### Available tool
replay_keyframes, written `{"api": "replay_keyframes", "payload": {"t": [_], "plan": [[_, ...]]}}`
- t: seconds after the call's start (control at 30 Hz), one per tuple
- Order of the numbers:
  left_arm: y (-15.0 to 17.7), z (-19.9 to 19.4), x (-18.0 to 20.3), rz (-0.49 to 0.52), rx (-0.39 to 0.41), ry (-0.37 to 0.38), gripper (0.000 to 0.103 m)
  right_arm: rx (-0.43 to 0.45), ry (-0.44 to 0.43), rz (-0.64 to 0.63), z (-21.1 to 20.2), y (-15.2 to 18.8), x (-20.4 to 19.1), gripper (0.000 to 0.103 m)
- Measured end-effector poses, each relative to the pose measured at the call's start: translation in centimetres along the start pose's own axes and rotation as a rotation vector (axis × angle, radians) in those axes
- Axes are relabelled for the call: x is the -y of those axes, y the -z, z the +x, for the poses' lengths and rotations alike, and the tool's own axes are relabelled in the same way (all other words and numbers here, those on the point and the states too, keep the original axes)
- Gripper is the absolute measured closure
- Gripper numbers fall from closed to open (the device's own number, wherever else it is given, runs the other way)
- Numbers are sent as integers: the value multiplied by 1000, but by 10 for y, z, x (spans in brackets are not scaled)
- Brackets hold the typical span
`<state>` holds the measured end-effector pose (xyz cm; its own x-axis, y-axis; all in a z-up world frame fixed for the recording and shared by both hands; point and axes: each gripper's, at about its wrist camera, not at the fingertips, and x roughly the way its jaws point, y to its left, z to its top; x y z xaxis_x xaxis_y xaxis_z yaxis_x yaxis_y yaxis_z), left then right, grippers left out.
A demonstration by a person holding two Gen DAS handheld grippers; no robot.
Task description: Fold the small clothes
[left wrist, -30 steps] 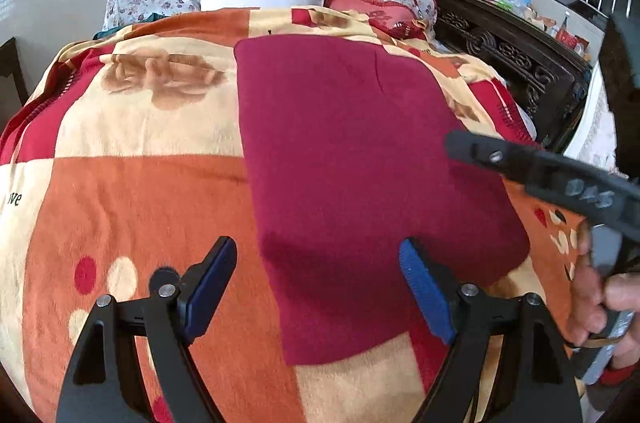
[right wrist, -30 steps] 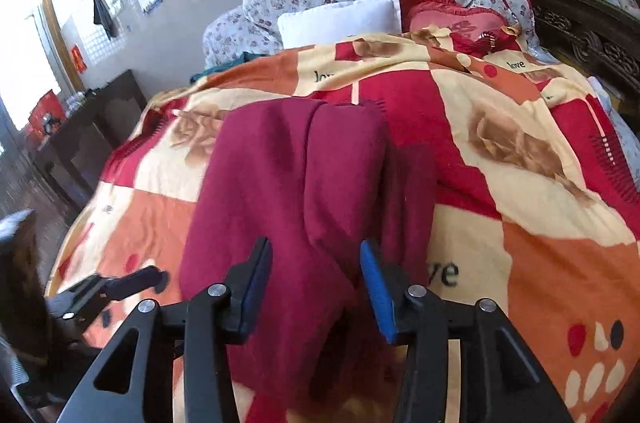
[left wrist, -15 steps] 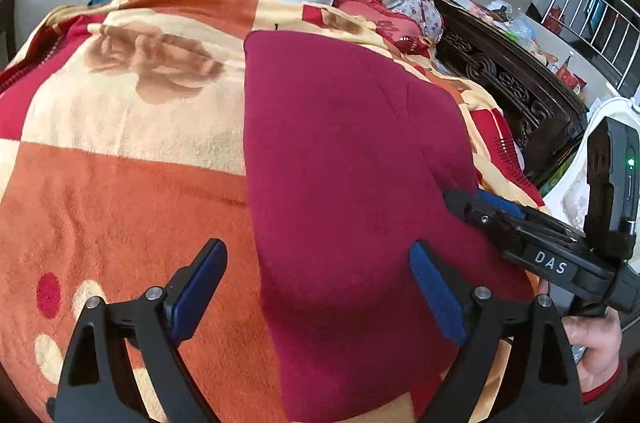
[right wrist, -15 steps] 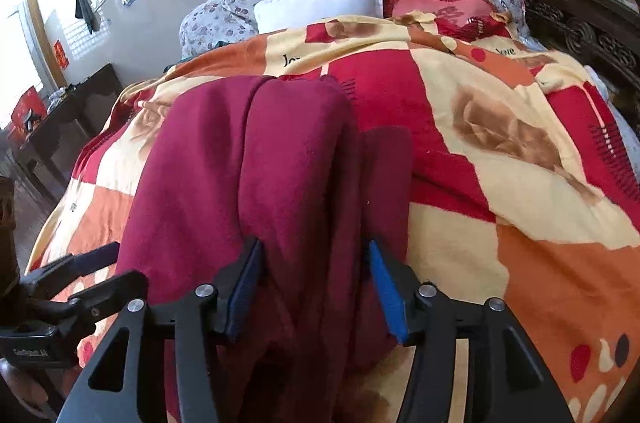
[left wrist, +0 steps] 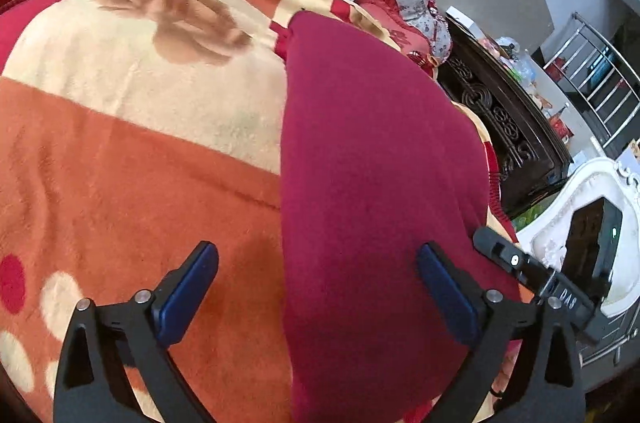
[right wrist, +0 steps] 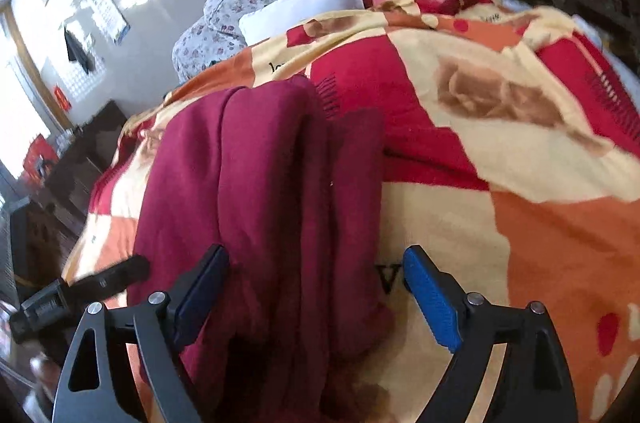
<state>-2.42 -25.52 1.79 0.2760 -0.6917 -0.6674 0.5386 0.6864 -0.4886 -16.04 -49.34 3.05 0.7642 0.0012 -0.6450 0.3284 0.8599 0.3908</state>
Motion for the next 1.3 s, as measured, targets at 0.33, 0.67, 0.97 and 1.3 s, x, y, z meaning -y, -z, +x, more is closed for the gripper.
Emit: {"api": "replay_keyframes", "payload": {"t": [0.33,0.67,0.97,1.3], "plan": [[-2,30,17,66,-42,-3,0,-50,-36,-118,28,-3,-23,15],[4,-5,43,189,-9,12,55,-15,-127,-13,-4,-3,-19,63],[42,-107,37,202,-46,-47,58,-100,-263,-52,-51,41,-78,65],[117,-118,3,184,-45,-254,43,-177,-121,-69,-44,124,-99,38]]}}
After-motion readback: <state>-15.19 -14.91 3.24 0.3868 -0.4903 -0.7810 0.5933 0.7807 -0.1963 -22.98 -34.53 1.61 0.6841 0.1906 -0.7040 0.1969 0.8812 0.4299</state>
